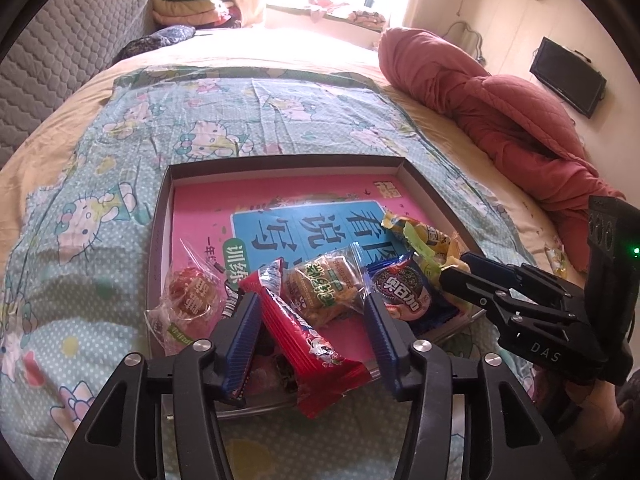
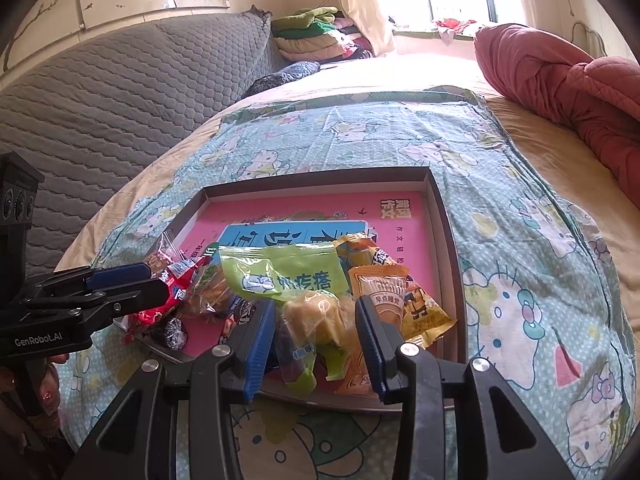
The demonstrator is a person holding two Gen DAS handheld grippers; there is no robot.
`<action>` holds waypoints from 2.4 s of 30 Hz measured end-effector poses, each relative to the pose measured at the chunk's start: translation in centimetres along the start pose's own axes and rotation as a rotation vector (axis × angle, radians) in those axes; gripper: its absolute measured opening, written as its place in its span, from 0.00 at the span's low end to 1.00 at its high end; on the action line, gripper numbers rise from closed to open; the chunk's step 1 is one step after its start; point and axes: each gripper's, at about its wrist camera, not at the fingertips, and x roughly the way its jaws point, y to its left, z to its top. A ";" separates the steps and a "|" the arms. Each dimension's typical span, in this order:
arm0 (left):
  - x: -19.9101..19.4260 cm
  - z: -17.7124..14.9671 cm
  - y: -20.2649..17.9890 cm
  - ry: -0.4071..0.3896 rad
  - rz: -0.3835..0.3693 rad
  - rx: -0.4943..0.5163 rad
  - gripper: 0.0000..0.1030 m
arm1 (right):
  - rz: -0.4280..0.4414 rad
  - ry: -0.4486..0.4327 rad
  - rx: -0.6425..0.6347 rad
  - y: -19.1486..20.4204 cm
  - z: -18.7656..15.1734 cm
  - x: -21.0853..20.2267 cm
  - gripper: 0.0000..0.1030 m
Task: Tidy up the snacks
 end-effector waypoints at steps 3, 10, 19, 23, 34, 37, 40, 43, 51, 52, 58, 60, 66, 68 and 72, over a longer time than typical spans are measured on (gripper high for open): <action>-0.2 0.1 -0.1 -0.007 -0.002 0.004 0.59 | 0.003 0.000 0.000 -0.1 0.0 0.1 0.41; -0.5 0.2 -0.5 -0.010 0.011 0.017 0.64 | 0.007 -0.009 0.007 -0.3 0.1 -0.2 0.45; -1.5 0.3 -0.5 -0.032 0.035 0.002 0.70 | -0.006 -0.018 0.010 -0.3 0.3 -0.8 0.49; -2.1 0.2 -0.7 -0.044 0.049 0.005 0.72 | -0.014 -0.025 0.015 -0.5 0.3 -1.2 0.51; -3.1 -0.4 -1.0 -0.042 0.087 -0.013 0.77 | -0.029 -0.052 0.042 -1.1 0.6 -2.1 0.62; -3.4 -0.6 -1.0 -0.039 0.102 -0.024 0.78 | -0.048 -0.078 0.038 -1.1 0.7 -2.8 0.66; -4.0 -0.8 -1.0 -0.053 0.118 -0.036 0.78 | -0.074 -0.101 0.039 -1.1 0.7 -3.6 0.73; -4.4 -1.0 -1.0 -0.055 0.142 -0.042 0.78 | -0.100 -0.126 0.041 -1.1 0.6 -4.6 0.79; -5.9 -1.6 -1.4 -0.054 0.178 -0.071 0.79 | -0.118 -0.164 0.027 0.1 0.1 -7.3 0.90; -6.1 -1.7 -1.5 -0.052 0.178 -0.072 0.79 | -0.127 -0.166 0.021 0.3 0.0 -7.6 0.91; -7.7 -2.6 -2.4 -0.060 0.203 -0.055 0.79 | -0.200 -0.209 -0.015 1.9 -0.3 -10.4 0.93; -8.5 -3.0 -2.9 -0.064 0.209 -0.043 0.79 | -0.216 -0.217 -0.027 2.4 -0.6 -11.2 0.98; -9.9 -4.5 -3.7 -0.057 0.223 -0.043 0.79 | -0.200 -0.198 -0.025 4.0 -2.1 -13.4 0.98; -10.2 -5.0 -3.7 -0.047 0.224 -0.056 0.79 | -0.179 -0.181 -0.010 4.3 -2.6 -13.9 0.98; -10.6 -6.0 -3.8 -0.019 0.216 -0.071 0.79 | -0.155 -0.139 0.037 4.4 -3.5 -14.5 0.98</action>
